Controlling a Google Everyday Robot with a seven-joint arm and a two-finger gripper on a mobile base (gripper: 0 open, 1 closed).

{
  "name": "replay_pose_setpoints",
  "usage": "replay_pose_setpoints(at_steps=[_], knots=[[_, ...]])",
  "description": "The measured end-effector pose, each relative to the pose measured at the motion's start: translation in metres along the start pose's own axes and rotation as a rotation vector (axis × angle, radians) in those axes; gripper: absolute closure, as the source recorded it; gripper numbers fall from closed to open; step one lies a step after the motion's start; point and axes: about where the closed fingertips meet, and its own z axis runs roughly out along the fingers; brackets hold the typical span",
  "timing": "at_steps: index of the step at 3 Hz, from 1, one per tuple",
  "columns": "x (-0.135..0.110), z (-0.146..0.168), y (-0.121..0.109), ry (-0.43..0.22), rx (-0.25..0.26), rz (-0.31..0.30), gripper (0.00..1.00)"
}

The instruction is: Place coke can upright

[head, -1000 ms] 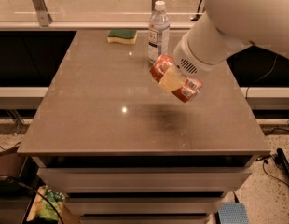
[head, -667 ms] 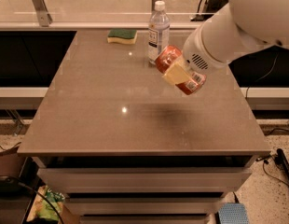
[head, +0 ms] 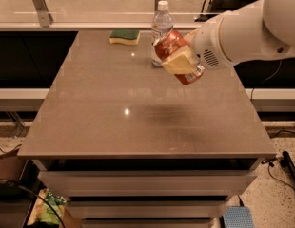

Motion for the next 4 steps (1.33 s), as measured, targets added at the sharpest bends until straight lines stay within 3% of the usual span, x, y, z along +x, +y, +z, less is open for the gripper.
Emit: replay_pose_setpoints(at_steps=[1, 2, 3, 4], knots=[[-0.009, 0.01, 0.002, -0.098, -0.047, 0.017, 1.0], [-0.012, 0.028, 0.005, -0.182, -0.13, 0.025, 1.0], [-0.005, 0.045, 0.01, -0.244, -0.201, 0.044, 1.0], [0.0, 0.055, 0.014, -0.316, -0.238, 0.055, 1.0]])
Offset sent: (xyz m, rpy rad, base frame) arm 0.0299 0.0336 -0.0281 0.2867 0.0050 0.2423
